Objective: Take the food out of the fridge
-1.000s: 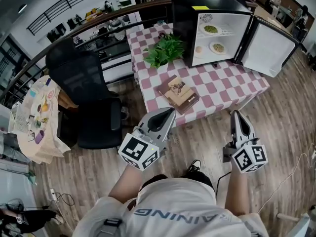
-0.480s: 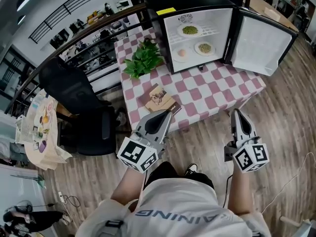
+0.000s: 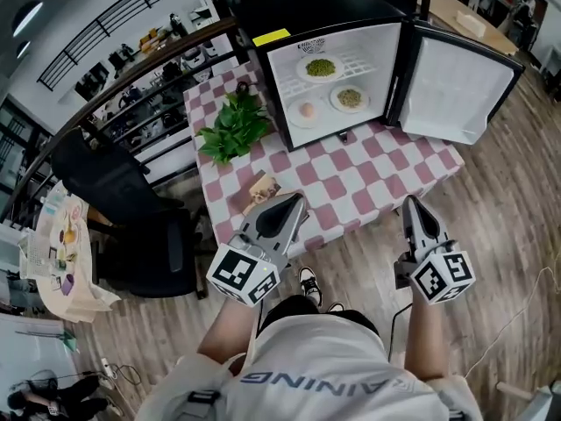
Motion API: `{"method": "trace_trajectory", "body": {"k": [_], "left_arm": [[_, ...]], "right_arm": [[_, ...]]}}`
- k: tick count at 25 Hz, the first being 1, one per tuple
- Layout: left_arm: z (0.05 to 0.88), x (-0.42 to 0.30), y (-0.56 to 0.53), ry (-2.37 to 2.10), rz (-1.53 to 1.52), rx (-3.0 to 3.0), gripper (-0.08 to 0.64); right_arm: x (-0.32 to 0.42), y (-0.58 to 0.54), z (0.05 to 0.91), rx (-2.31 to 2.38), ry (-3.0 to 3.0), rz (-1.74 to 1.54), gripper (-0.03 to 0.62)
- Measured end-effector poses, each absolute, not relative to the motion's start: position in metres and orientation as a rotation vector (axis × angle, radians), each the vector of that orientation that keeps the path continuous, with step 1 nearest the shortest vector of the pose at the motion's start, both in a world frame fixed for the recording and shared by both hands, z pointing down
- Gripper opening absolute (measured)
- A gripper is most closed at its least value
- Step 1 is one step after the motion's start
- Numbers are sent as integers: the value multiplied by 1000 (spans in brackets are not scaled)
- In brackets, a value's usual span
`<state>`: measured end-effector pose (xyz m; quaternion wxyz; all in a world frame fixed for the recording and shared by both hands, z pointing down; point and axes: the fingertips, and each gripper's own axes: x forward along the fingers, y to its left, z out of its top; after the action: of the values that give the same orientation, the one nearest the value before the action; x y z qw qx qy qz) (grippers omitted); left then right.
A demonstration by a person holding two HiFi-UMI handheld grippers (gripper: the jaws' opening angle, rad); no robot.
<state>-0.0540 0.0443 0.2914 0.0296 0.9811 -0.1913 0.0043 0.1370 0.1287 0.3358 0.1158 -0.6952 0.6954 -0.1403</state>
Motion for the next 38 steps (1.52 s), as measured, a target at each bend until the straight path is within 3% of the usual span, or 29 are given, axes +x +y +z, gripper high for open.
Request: {"method": "trace_trajectory", "body": {"k": [13,26,30,38], "left_arm": [[310,-57,-85,-642,-1,3019,5],[307,-25,-116,-758,10,2957,5],[305,-14,-118,-815,9,2942,5],[318,-7,-118,-869,42,2887,5]], "right_arm": [[128,-35,334,-1992,2130,-463,20],[177,-126,368,-1868,2049,-820,23],[184,-158,377,-1693,1981,-1027,98],[201,-228,401,-1492,1655,-1312,120]]}}
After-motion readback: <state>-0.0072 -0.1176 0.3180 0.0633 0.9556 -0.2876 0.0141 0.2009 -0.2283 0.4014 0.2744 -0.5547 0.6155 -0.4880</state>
